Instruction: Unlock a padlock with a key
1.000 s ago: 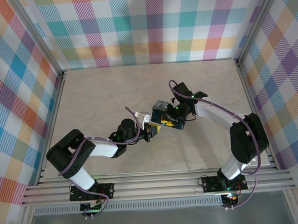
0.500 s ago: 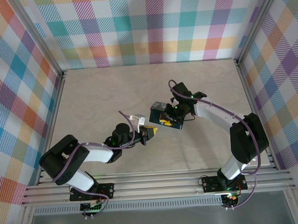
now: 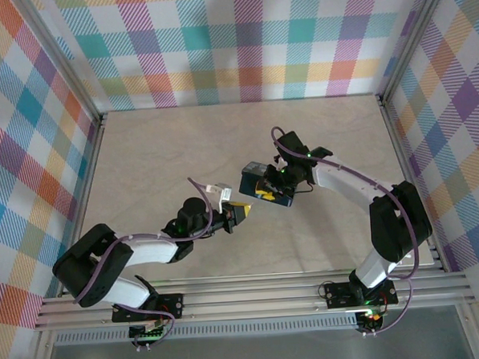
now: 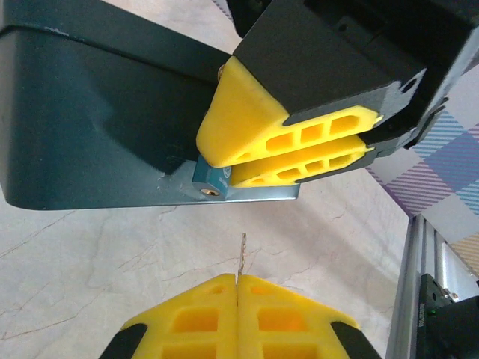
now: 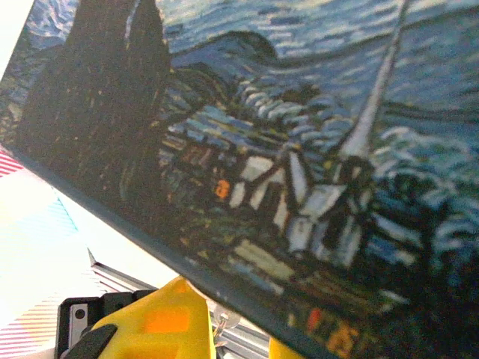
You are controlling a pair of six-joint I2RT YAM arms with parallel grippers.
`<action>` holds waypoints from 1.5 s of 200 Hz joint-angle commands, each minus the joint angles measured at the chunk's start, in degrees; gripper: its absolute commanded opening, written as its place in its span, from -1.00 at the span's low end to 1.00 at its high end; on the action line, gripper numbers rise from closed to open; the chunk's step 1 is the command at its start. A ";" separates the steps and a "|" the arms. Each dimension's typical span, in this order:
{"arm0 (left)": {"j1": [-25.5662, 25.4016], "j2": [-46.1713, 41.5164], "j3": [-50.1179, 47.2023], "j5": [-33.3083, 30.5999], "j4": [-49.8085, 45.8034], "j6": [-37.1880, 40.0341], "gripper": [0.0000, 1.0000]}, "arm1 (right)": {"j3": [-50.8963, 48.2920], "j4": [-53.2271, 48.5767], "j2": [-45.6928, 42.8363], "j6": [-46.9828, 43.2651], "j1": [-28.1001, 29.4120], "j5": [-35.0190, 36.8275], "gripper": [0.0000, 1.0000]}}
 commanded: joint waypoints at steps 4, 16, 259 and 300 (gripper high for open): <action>-0.35 0.76 1.82 -0.61 1.67 1.46 -1.00 | -0.42 0.84 -0.64 0.67 -0.39 -2.15 -1.00; -0.36 0.91 2.11 -0.92 1.62 1.75 -1.00 | -0.25 0.60 -0.52 0.58 -0.39 -2.10 -1.00; -0.30 7.81 5.62 -2.25 5.33 2.88 -1.00 | -0.66 0.31 -1.27 0.93 -0.30 -2.01 -1.00; -0.28 7.59 5.23 -2.05 6.64 2.57 -1.00 | -0.60 0.10 -1.23 0.85 -0.30 -1.92 -1.00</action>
